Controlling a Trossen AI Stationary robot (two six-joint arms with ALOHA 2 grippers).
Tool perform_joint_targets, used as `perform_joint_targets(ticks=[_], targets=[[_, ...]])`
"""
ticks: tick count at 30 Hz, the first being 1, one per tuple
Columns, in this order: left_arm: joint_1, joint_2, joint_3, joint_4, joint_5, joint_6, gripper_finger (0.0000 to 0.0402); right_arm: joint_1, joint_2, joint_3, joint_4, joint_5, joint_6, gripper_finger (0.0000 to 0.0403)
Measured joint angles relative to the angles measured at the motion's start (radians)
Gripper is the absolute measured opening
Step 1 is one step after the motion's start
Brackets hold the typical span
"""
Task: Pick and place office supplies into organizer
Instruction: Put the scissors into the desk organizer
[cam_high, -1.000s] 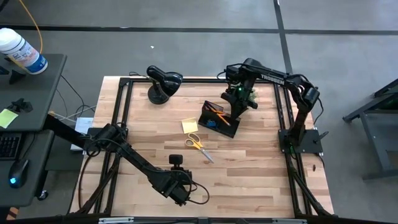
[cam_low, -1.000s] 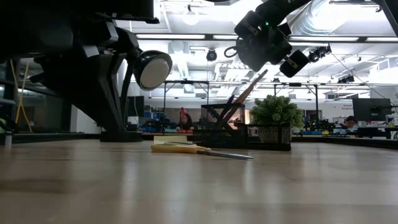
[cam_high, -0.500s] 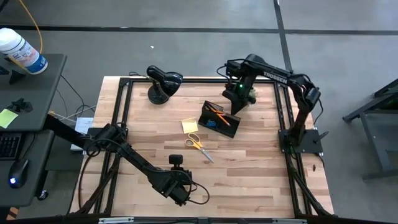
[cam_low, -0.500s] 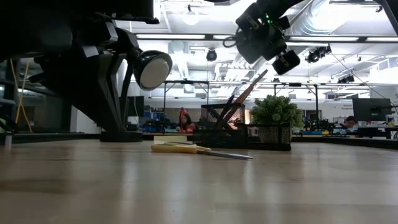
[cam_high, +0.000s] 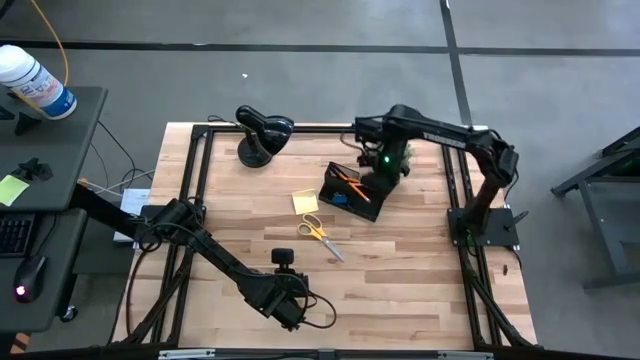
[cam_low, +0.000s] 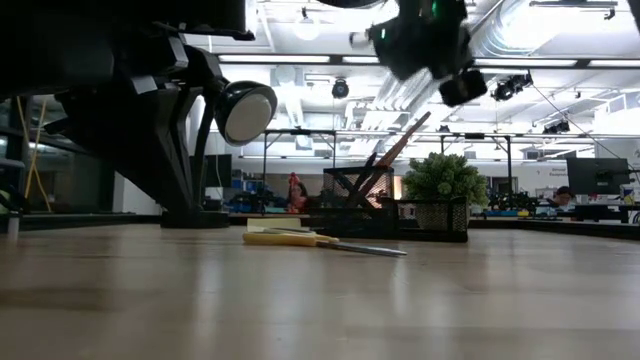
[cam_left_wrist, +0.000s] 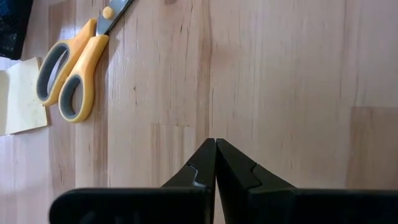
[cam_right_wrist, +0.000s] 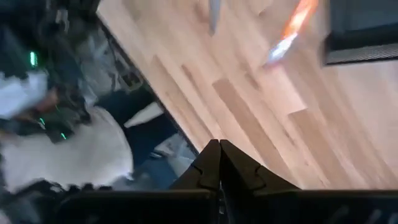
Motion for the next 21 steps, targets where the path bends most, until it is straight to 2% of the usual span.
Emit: perform_joint_targets(ticks=[6, 15, 19, 21], targets=[[-0.001, 0.0, 0.0, -0.002, 0.0, 0.043, 0.0001, 0.129, -0.098, 0.0, -0.001, 0.119, 0.067, 0.0002], [0.034, 0.0, 0.0, -0.005, 0.022, 0.167, 0.0001, 0.342, -0.128, -0.001, 0.09, 0.128, 0.201, 0.0001], [0.066, 0.0, 0.0, -0.014, 0.065, 0.218, 0.0001, 0.414, -0.127, -0.06, 0.186, 0.135, 0.249, 0.0001], [0.081, 0.0, 0.0, -0.036, 0.083, 0.242, 0.0001, 0.455, -0.135, -0.105, 0.218, 0.182, 0.265, 0.0001]])
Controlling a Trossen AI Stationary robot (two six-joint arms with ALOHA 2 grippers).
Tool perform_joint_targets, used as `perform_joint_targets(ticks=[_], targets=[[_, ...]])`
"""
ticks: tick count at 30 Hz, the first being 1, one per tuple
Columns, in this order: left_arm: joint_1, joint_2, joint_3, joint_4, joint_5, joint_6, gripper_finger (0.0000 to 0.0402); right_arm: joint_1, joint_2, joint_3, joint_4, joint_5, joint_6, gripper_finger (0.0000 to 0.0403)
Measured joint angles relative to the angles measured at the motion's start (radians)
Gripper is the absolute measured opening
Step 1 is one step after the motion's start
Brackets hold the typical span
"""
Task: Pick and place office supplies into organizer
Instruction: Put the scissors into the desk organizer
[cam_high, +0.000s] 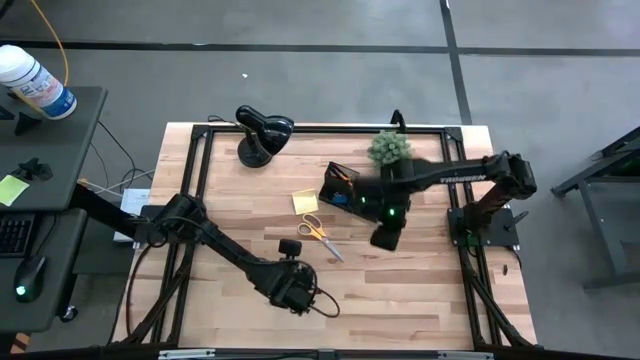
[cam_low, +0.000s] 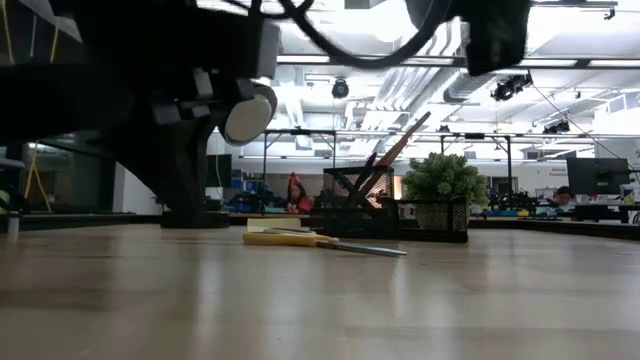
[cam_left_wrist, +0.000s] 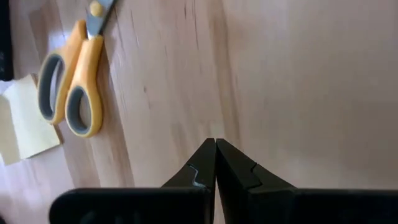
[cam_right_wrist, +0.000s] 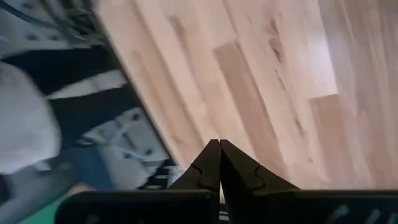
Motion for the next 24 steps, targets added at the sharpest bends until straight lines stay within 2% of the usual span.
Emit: perform_joint_targets(ticks=[6, 9, 14, 19, 21, 24], targets=[[0.003, -0.013, 0.0, -0.115, -0.009, 0.117, 0.0001, 0.139, -0.074, -0.204, 0.168, 0.151, 0.111, 0.0001], [0.003, -0.031, 0.0, -0.217, -0.031, 0.13, 0.0001, 0.21, -0.128, -0.335, 0.358, 0.214, 0.246, 0.0001], [0.004, -0.079, -0.001, -0.343, -0.127, 0.129, 0.0001, 0.323, -0.18, -0.496, 0.695, 0.369, 0.469, 0.0001], [0.022, -0.114, 0.0, -0.521, -0.27, 0.038, 0.0001, 0.39, -0.176, -0.54, 0.909, 0.49, 0.528, 0.0001], [0.031, -0.126, 0.0, -0.587, -0.32, -0.006, 0.0001, 0.401, -0.17, -0.532, 0.938, 0.512, 0.51, 0.0001], [0.033, -0.166, 0.0, -0.582, -0.367, 0.002, 0.0001, 0.405, -0.17, -0.516, 0.936, 0.546, 0.478, 0.0001]])
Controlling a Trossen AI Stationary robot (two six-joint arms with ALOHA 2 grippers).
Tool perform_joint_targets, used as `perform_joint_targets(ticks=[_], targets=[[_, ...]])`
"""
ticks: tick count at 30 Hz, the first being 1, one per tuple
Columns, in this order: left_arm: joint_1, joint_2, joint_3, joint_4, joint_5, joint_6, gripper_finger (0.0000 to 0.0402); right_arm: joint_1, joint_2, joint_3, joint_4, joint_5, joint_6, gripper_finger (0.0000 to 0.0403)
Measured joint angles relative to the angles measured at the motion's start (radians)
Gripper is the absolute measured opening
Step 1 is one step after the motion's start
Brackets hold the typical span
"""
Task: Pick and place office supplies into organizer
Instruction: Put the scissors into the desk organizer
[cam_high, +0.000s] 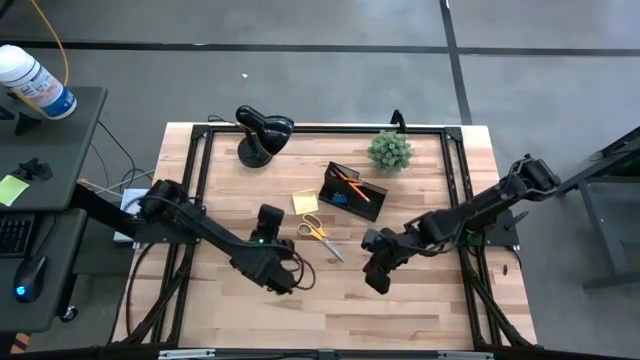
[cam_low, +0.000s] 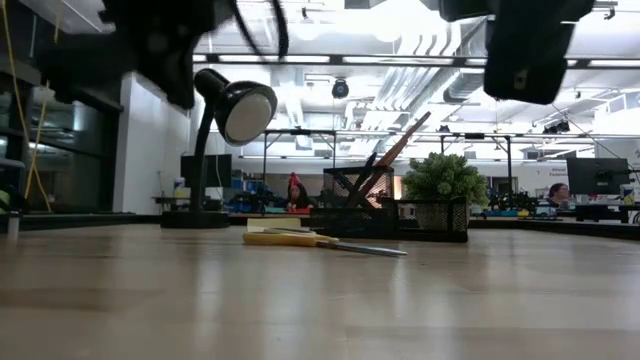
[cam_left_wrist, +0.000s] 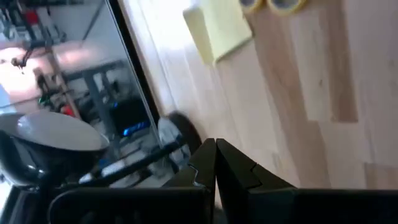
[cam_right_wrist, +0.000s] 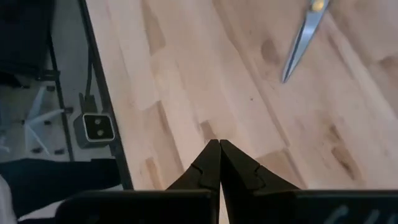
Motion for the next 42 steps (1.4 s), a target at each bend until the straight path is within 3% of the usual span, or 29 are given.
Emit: perform_joint_targets(ticks=[8, 10, 14, 17, 25, 29, 36, 42], targets=[[0.022, -0.165, 0.0, 0.322, 0.107, 0.284, 0.0, -0.019, 0.001, 0.008, 0.001, 0.033, -0.08, 0.0002], [0.05, -0.203, 0.0, 0.416, 0.185, 0.367, 0.0, -0.025, 0.001, 0.008, 0.0, 0.033, -0.103, 0.0001], [0.153, -0.234, 0.002, 0.558, 0.439, 0.428, 0.0, -0.032, 0.002, 0.008, -0.01, 0.036, -0.149, 0.0003], [0.246, -0.227, 0.0, 0.562, 0.56, 0.38, 0.0, -0.037, 0.002, 0.008, -0.031, 0.049, -0.164, 0.0004], [0.414, -0.215, 0.0, 0.54, 0.663, 0.187, 0.0, -0.004, -0.028, 0.008, -0.208, 0.114, -0.151, 0.0004], [0.428, -0.215, 0.0, 0.55, 0.664, 0.065, 0.0001, 0.029, -0.077, 0.008, -0.35, 0.201, -0.131, 0.0003], [0.404, -0.18, 0.003, 0.683, 0.72, 0.014, 0.0001, 0.028, -0.19, -0.014, -0.439, 0.263, -0.157, 0.0005], [0.401, -0.14, -0.007, 0.658, 0.735, -0.057, 0.0001, -0.005, -0.281, -0.021, -0.553, 0.322, -0.191, 0.0005]])
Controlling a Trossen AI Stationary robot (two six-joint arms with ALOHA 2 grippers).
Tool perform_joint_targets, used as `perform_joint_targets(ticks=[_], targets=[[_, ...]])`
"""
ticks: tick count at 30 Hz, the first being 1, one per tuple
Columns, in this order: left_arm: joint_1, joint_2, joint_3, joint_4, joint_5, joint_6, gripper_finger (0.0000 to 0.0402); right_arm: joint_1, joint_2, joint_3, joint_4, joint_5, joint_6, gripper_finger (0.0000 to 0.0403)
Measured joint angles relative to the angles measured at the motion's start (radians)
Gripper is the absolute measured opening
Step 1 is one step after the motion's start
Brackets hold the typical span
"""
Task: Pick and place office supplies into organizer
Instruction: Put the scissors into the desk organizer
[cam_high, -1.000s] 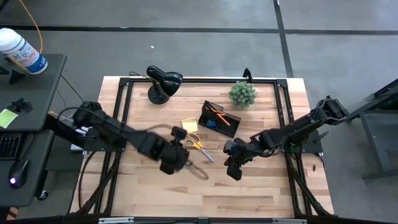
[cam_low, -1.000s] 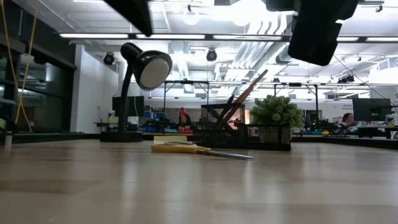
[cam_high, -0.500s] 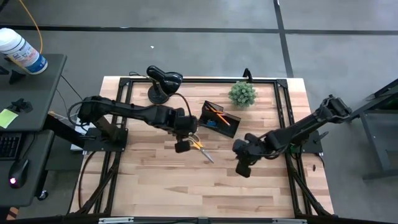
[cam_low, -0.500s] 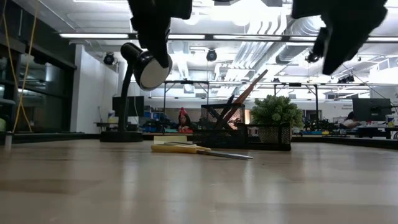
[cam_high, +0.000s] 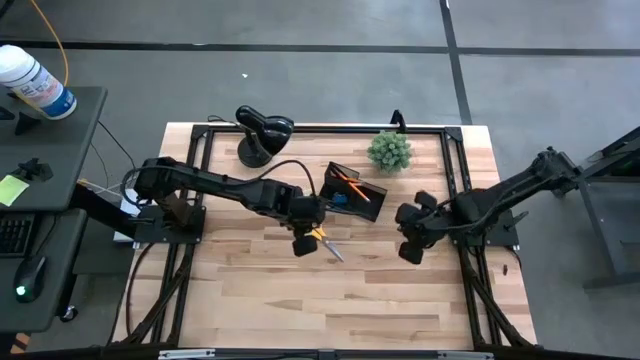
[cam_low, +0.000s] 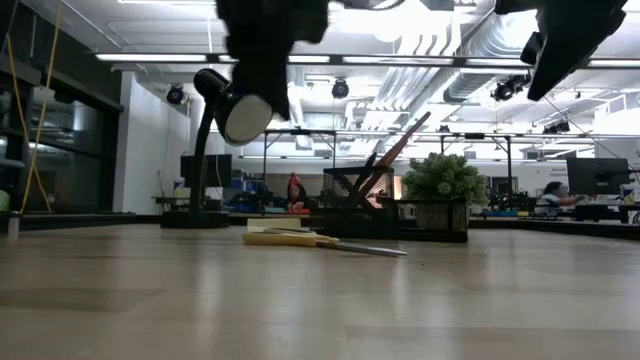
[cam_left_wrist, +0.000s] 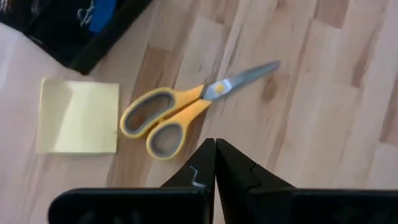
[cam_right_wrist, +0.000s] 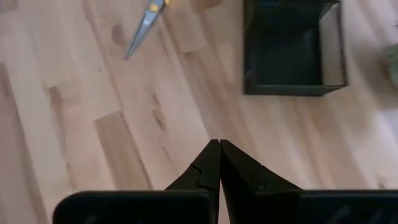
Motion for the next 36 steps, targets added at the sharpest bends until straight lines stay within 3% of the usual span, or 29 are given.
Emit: perform_joint_targets(ticks=[3, 7, 13, 17, 23, 28, 31, 36], targets=[[-0.002, 0.01, -0.02, 0.089, 0.021, 0.076, 0.0001, -0.014, -0.049, 0.0, -0.042, 0.012, -0.039, 0.0008], [-0.022, 0.01, -0.054, 0.138, 0.04, 0.37, 0.0001, -0.039, -0.129, 0.0, -0.081, 0.015, -0.084, 0.0003], [-0.057, 0.01, -0.09, 0.032, -0.024, 0.82, 0.0001, -0.084, -0.271, 0.0, -0.059, 0.029, -0.151, 0.0006], [-0.057, 0.011, -0.112, -0.009, -0.036, 1.002, 0.0001, -0.114, -0.333, 0.0, -0.023, 0.029, -0.202, 0.0002], [-0.059, 0.011, -0.162, 0.043, -0.087, 1.056, 0.0001, -0.14, -0.364, 0.0, 0.007, 0.026, -0.288, 0.0008], [-0.045, 0.011, -0.164, 0.066, -0.12, 0.979, 0.0001, -0.156, -0.361, 0.0, 0.011, 0.019, -0.345, 0.0003], [-0.018, 0.013, -0.164, 0.077, -0.091, 0.965, 0.0001, -0.169, -0.361, 0.0, 0.03, 0.018, -0.366, 0.0003], [0.031, 0.059, -0.16, 0.1, -0.051, 1.078, 0.0001, -0.201, -0.358, 0.0, 0.064, -0.014, -0.365, 0.0006]])
